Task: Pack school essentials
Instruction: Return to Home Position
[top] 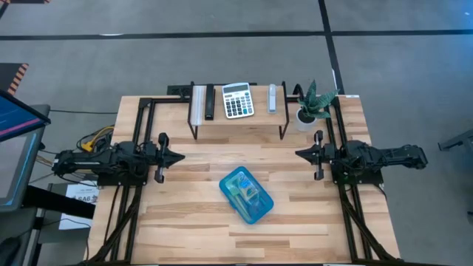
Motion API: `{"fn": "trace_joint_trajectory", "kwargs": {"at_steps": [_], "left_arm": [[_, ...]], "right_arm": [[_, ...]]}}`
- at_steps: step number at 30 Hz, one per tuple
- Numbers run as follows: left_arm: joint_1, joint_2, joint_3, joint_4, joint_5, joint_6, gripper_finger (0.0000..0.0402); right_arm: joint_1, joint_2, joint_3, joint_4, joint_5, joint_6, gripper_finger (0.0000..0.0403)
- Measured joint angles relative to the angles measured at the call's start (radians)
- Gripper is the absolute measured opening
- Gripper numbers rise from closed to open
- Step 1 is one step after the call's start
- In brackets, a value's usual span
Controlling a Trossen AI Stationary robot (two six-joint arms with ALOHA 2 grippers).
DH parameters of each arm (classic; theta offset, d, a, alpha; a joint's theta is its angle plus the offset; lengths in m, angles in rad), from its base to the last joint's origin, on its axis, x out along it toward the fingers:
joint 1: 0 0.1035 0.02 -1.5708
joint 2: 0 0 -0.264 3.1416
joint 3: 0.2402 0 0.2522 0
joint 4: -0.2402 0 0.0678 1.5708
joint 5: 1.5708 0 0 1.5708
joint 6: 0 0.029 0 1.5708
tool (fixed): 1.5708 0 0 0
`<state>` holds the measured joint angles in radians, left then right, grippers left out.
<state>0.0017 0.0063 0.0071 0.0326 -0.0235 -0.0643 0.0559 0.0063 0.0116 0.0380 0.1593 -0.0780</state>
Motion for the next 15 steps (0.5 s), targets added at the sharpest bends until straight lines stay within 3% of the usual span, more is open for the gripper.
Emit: {"fn": "trace_joint_trajectory", "kwargs": {"at_steps": [15], "left_arm": [[0.000,0.000,0.000,0.000,0.000,-0.010,0.0000]], "right_arm": [[0.000,0.000,0.000,0.000,0.000,0.000,0.0027]]}}
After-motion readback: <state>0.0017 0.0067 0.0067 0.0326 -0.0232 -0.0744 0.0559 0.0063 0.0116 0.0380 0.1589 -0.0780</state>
